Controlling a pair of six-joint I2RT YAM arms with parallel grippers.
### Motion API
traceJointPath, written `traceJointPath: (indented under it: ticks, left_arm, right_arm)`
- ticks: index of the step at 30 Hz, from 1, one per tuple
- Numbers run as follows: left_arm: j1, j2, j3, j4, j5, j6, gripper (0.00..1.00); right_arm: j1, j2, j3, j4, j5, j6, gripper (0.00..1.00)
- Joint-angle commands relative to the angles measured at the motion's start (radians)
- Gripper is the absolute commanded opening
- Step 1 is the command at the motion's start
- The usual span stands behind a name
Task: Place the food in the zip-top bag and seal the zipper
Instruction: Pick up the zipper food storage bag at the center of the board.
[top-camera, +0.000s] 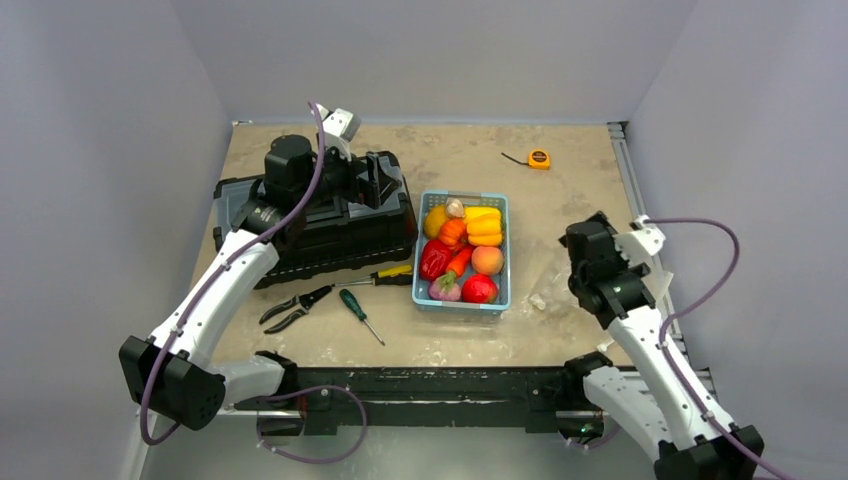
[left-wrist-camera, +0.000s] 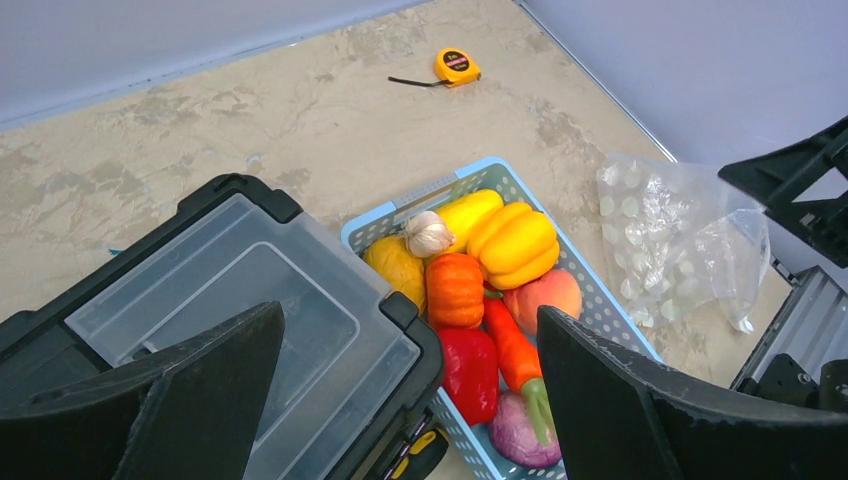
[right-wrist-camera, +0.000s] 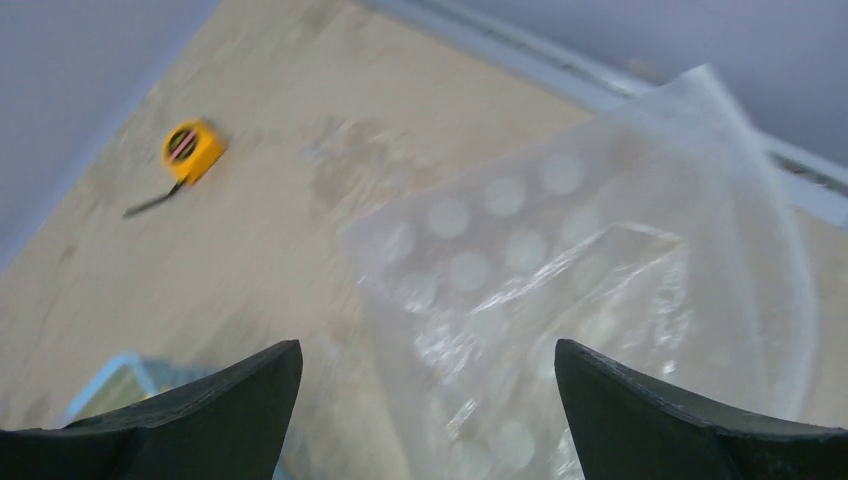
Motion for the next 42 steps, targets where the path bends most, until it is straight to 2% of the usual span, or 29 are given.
traceJointPath:
  ticks: [1, 9, 14, 17, 20, 24, 27, 29, 30, 33, 36, 39, 42]
  left_arm:
    - [0.0, -0.012, 0.05, 0.014, 0.026, -0.023, 0.97]
    - [0.001, -0.003, 0.052, 0.015, 0.047, -0.035, 0.97]
    - [0.001, 0.007, 0.056, 0.016, 0.059, -0.039, 0.97]
    - [0.001, 0.009, 0.059, 0.015, 0.066, -0.042, 0.97]
    - [0.001, 0.011, 0.06, 0.017, 0.078, -0.049, 0.97]
    - [0.0, 0.019, 0.059, 0.02, 0.088, -0.054, 0.96]
    - [0.0, 0.027, 0.061, 0.02, 0.094, -0.054, 0.96]
    - [-0.001, 0.033, 0.061, 0.02, 0.1, -0.057, 0.96]
    - [-0.001, 0.035, 0.061, 0.02, 0.102, -0.06, 0.96]
    - [-0.021, 0.04, 0.06, 0.014, 0.1, -0.055, 0.96]
    - [-0.076, 0.042, 0.055, -0.001, 0.08, -0.018, 0.95]
    - [-0.161, 0.037, 0.045, -0.018, 0.063, 0.024, 0.94]
    - [-0.251, 0.017, 0.002, 0.006, 0.032, 0.002, 0.93]
  right_arm:
    - [-0.194, -0.004, 0.013, -0.078, 0.211, 0.141, 0.99]
    - [-0.487, 0.027, -0.14, 0.111, 0.076, 0.091, 0.99]
    - [-0.718, 0.07, -0.216, 0.312, -0.193, -0.063, 0.99]
    - [-0.723, 0.081, -0.256, 0.449, -0.383, -0.196, 0.98]
    - [-0.723, 0.105, -0.276, 0.51, -0.506, -0.261, 0.86]
    - [-0.723, 0.11, -0.305, 0.606, -0.685, -0.358, 0.56]
    - [-0.721, 0.074, -0.304, 0.616, -0.775, -0.393, 0.2]
    - [-0.72, 0.039, -0.298, 0.595, -0.832, -0.399, 0.03]
    - [-0.718, 0.02, -0.296, 0.581, -0.866, -0.401, 0.0]
    - [-0.691, -0.036, -0.282, 0.543, -0.961, -0.397, 0.0]
    - [-0.617, -0.063, -0.26, 0.54, -1.068, -0.429, 0.0]
    - [-0.489, -0.081, -0.232, 0.56, -1.041, -0.492, 0.0]
    - [-0.416, -0.1, -0.227, 0.625, -0.991, -0.549, 0.0]
